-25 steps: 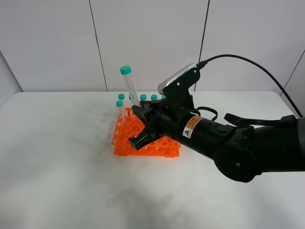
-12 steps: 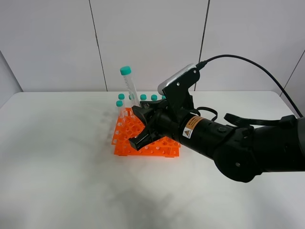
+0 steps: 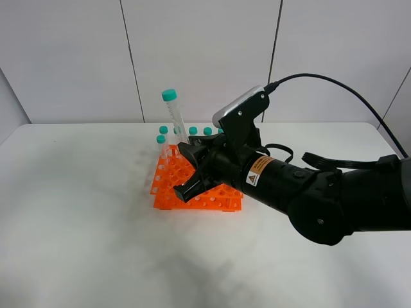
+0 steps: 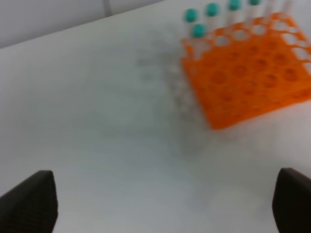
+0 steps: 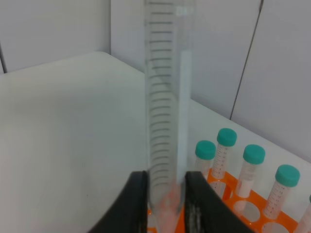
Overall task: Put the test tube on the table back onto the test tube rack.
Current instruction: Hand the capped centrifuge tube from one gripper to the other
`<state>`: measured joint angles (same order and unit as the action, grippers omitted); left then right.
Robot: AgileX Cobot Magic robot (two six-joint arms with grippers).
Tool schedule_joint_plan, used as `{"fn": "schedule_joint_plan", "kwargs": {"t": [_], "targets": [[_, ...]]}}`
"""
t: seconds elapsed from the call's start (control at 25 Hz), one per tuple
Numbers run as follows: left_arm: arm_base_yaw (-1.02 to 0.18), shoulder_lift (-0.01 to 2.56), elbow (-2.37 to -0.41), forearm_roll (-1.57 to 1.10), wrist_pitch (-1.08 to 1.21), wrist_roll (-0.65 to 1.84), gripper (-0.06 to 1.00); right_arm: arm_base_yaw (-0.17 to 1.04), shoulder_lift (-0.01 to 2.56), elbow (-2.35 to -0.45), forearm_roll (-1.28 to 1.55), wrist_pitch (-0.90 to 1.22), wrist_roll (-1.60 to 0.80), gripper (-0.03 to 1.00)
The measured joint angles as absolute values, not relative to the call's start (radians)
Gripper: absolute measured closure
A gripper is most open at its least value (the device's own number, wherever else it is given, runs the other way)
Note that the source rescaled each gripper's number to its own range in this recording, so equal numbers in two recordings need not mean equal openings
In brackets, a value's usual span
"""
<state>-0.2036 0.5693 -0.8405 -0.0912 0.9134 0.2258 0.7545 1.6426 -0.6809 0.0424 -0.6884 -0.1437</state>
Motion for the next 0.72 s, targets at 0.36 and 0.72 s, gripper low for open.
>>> {"fn": "schedule_joint_plan", "kwargs": {"t": [0.36,0.72], "targets": [[-0.429,0.702,-0.906,-0.219,0.741,0.237,-0.05,0.755,1.643,-0.681,0.042,-0.683,-0.144,0.97],[-0.43,0.928,-0.994,-0.413,0.686,0.401,-0.05,0.755,1.643,-0.681,0.042,-0.667,-0.144,0.97]]}}
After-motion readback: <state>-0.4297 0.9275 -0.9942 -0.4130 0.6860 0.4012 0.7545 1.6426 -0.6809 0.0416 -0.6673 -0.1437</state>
